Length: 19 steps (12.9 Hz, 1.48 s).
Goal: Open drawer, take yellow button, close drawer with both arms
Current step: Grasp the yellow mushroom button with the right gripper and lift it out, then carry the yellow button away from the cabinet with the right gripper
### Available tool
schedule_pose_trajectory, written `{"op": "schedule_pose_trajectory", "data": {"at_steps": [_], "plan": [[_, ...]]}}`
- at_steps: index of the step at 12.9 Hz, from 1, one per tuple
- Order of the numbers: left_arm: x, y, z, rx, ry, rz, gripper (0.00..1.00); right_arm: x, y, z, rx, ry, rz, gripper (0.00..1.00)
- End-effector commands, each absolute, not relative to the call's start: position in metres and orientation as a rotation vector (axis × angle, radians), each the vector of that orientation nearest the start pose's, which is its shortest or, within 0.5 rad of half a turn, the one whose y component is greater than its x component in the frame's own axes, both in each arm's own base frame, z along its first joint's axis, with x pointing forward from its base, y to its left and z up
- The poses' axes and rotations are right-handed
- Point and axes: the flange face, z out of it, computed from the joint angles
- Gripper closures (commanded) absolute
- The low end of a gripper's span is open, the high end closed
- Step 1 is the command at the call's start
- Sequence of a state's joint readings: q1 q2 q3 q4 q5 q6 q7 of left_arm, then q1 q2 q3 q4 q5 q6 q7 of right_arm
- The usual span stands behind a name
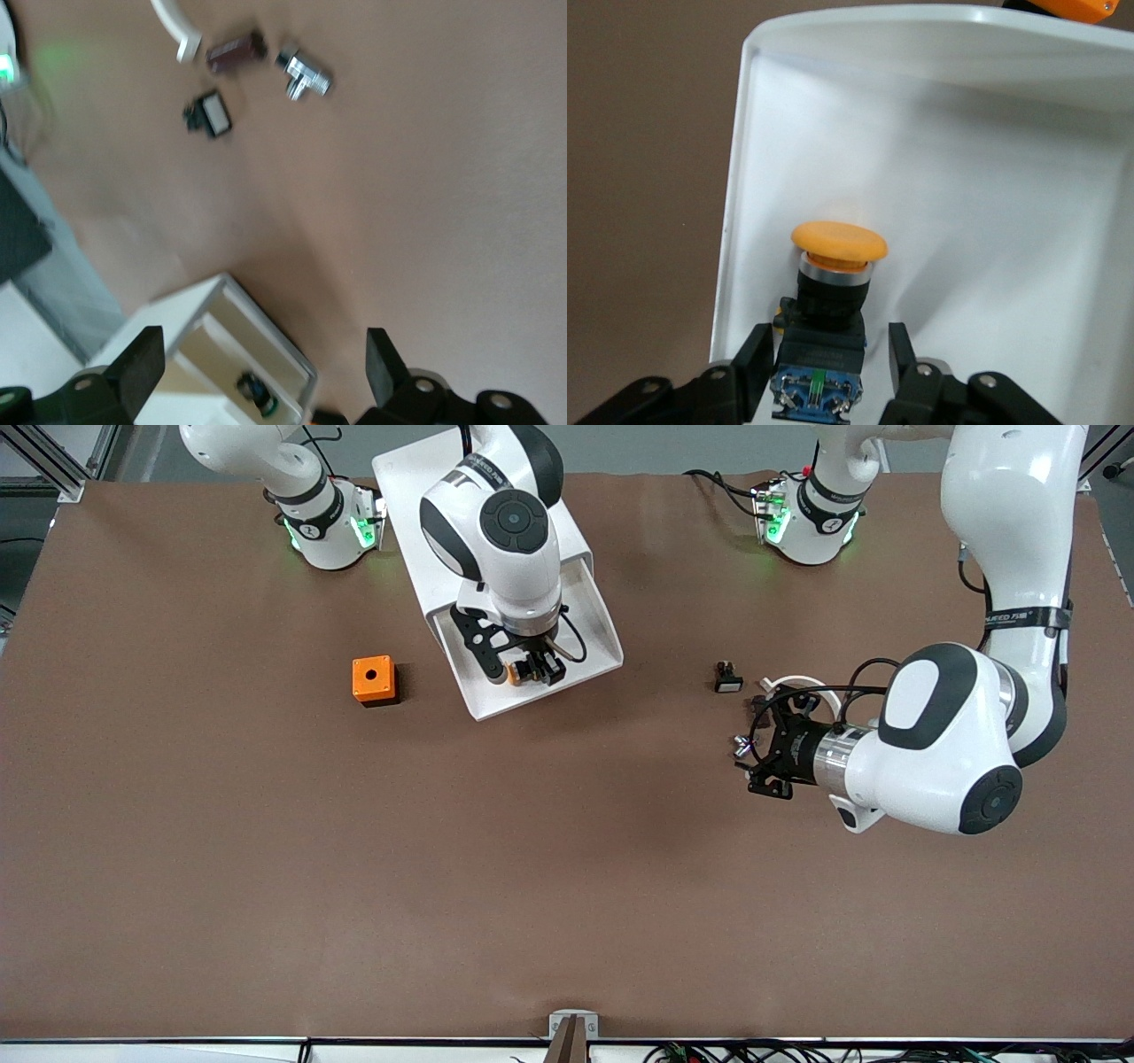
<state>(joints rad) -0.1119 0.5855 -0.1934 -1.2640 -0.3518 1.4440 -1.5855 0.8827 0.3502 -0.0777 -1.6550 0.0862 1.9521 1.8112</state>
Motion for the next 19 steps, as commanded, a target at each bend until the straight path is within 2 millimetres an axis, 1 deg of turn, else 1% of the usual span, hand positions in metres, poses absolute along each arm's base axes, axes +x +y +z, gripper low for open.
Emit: {"op": "schedule_pose_trajectory", "data": {"at_steps": [1, 2, 3, 4, 5, 6, 7, 8, 9, 10, 12, 14, 15, 17, 18, 19], "plan": [[0.633, -0.207, 0.435, -2.589, -1.563, 0.818, 0.00, 0.447, 0.474, 0.409, -2.757, 1.581, 0.079, 1.00], [0.631, -0.206, 0.444, -2.679, -1.468, 0.807, 0.00, 0.452, 0.472, 0.415, -2.749, 1.575, 0.074, 1.00], [0.629, -0.204, 0.455, -2.754, -1.393, 0.786, 0.00, 0.460, 0.468, 0.427, -2.738, 1.558, 0.074, 1.00], [0.630, -0.200, 0.457, -2.808, -1.315, 0.767, 0.00, 0.472, 0.453, 0.440, -2.787, 1.528, 0.108, 1.00], [0.628, -0.200, 0.463, -2.831, -1.244, 0.700, 0.00, 0.485, 0.437, 0.457, -2.849, 1.452, 0.136, 1.00], [0.626, -0.202, 0.465, -2.835, -1.183, 0.628, 0.00, 0.504, 0.411, 0.470, -2.911, 1.350, 0.163, 1.00], [0.624, -0.211, 0.468, -2.844, -1.145, 0.579, 0.00, 0.522, 0.380, 0.478, -2.955, 1.253, 0.191, 1.00], [0.623, -0.217, 0.470, -2.855, -1.120, 0.546, 0.00, 0.539, 0.343, 0.488, -3.001, 1.121, 0.216, 1.00], [0.622, -0.222, 0.471, -2.862, -1.106, 0.539, 0.00, 0.557, 0.301, 0.491, -3.034, 1.011, 0.243, 1.00], [0.620, -0.226, 0.472, -2.871, -1.098, 0.539, 0.00, 0.573, 0.265, 0.495, -3.044, 0.931, 0.251, 1.00], [0.618, -0.236, 0.471, -2.881, -1.078, 0.534, 0.00, 0.597, 0.188, 0.483, -3.081, 0.750, 0.274, 1.00], [0.616, -0.241, 0.471, -2.888, -1.064, 0.538, 0.00, 0.613, 0.114, 0.458, -3.096, 0.598, 0.263, 1.00], [0.615, -0.243, 0.471, -2.893, -1.059, 0.539, 0.00, 0.617, 0.076, 0.440, -3.121, 0.513, 0.244, 1.00], [0.617, -0.257, 0.467, -2.926, -1.056, 0.526, 0.00, 0.613, 0.002, 0.386, -3.150, 0.404, 0.170, 1.00], [0.613, -0.277, 0.458, -2.945, -1.015, 0.533, 0.00, 0.610, -0.030, 0.364, -3.151, 0.335, 0.115, 1.00], [0.606, -0.300, 0.455, -2.968, -0.960, 0.510, 0.00, 0.607, -0.060, 0.348, -3.155, 0.294, 0.062, 1.00]]}}
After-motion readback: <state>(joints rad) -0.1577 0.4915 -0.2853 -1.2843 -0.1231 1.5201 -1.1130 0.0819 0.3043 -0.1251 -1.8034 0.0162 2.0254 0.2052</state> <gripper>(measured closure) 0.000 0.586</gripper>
